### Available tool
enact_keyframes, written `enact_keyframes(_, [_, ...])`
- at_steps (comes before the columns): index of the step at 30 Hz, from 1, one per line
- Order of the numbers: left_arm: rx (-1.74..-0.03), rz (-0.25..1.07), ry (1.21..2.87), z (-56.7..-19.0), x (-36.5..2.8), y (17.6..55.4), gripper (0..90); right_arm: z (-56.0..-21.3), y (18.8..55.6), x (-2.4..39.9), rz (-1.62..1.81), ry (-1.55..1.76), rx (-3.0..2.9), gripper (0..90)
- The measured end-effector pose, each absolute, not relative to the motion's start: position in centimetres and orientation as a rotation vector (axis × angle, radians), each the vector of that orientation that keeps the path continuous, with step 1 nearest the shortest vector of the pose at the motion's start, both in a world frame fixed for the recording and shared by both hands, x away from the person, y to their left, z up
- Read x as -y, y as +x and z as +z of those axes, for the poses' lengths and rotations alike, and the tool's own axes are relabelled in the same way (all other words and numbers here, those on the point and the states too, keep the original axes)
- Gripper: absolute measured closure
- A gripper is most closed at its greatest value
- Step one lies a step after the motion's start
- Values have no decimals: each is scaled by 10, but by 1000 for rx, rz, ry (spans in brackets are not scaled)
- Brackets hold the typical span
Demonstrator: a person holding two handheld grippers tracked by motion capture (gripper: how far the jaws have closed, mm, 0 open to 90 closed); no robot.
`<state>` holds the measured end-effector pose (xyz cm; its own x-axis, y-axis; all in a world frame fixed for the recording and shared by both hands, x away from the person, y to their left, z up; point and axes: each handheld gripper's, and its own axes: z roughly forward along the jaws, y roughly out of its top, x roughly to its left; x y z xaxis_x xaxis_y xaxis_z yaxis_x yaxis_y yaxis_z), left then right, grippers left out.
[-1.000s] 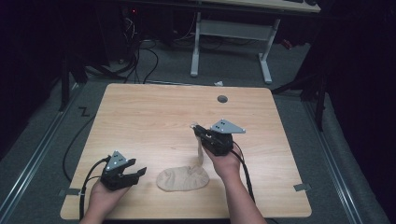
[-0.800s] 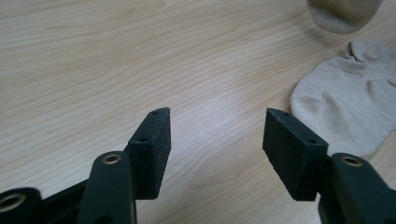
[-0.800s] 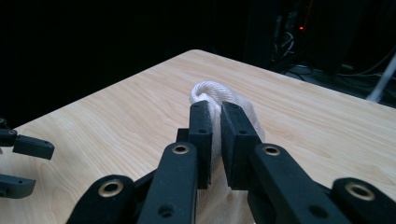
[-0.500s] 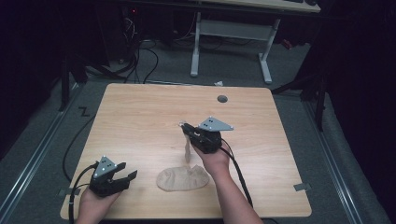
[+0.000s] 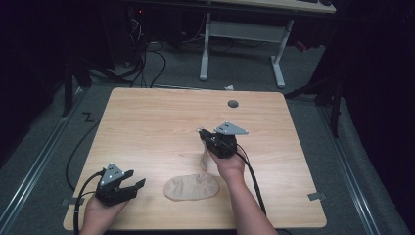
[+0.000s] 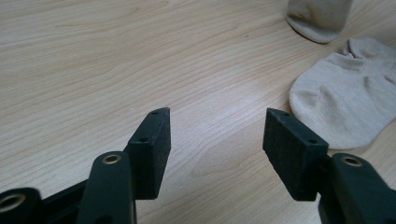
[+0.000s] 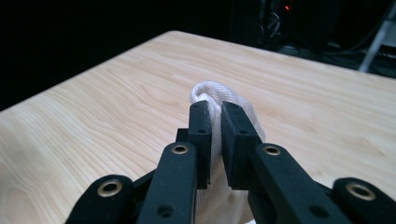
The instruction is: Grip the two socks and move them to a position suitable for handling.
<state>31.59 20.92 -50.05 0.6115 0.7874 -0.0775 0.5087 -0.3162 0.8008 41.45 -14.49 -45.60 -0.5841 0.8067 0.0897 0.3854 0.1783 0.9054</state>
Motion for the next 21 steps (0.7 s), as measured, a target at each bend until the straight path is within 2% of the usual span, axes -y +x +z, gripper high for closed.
enact_keyframes(15, [-931,356,2018,-497,-185,328,420,-487,402,199,1160,1284,-2052,807])
enact_keyframes(21, [-877,344,2042,-497,-168,335,421,-501,386,232,1058,1376,-2058,789])
